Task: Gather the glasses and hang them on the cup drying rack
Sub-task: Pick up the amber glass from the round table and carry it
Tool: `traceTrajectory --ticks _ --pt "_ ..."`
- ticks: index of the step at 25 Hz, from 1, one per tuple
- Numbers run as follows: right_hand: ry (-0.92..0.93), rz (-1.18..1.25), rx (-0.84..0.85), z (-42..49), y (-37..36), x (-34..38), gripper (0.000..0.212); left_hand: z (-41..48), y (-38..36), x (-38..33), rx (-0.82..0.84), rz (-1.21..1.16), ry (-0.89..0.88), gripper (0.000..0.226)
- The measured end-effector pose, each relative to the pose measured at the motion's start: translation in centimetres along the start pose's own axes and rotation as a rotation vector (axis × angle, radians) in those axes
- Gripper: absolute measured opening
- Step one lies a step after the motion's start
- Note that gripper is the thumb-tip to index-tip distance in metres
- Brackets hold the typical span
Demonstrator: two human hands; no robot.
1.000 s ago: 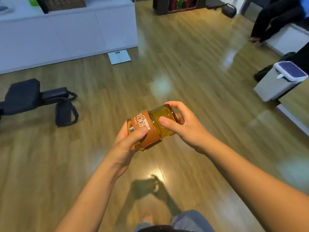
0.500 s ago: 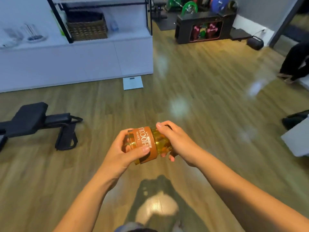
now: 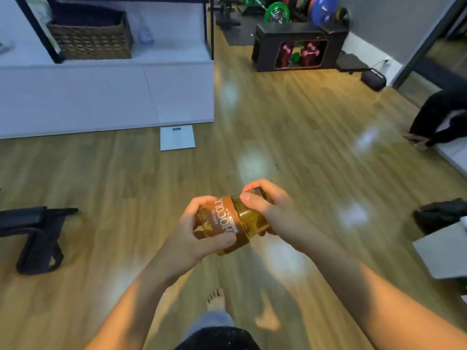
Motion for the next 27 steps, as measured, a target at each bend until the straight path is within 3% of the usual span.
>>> traceTrajectory --ticks 5,9,14,19,22,27 --pt "0.056 0.03 -0.032 9.8 3.0 4.2 0.028 11.2 2.8 -2.7 0.067 -0.037 -0.027 0.062" --pt "0.07 0.052 0.044 18.8 1.5 6.1 0.027 17.1 6.4 -2.5 -0.057 -0.157 -0.01 0.054" --pt "0.087 0.011 0.262 31.4 -1.4 7.7 0.023 24.2 12.1 -1.6 -0.24 -0.183 0.057 0.071" --pt "0.099 -0.017 0.548 44.9 -6.5 12.2 0.025 30.9 19.1 -3.5 -0.477 -0.124 0.092 0.073" --pt "0.105 -0.105 0.735 51.7 -10.8 15.5 0.04 33.9 22.8 -4.4 -0.684 -0.1 0.125 0.063" --pt "0.112 -0.212 0.937 59.0 -18.1 18.8 0.044 36.7 28.0 -3.1 -1.015 -0.226 0.182 0.052"
Point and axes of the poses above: each hand's wrist, its own z-axis towards the middle knuckle, its own y-axis out of the back of the hand, x = y × z, the point moved 2 cm from there along z, towards the middle knuckle, and after that the axes turned 2 degrees about -y, right-handed, at the moved point
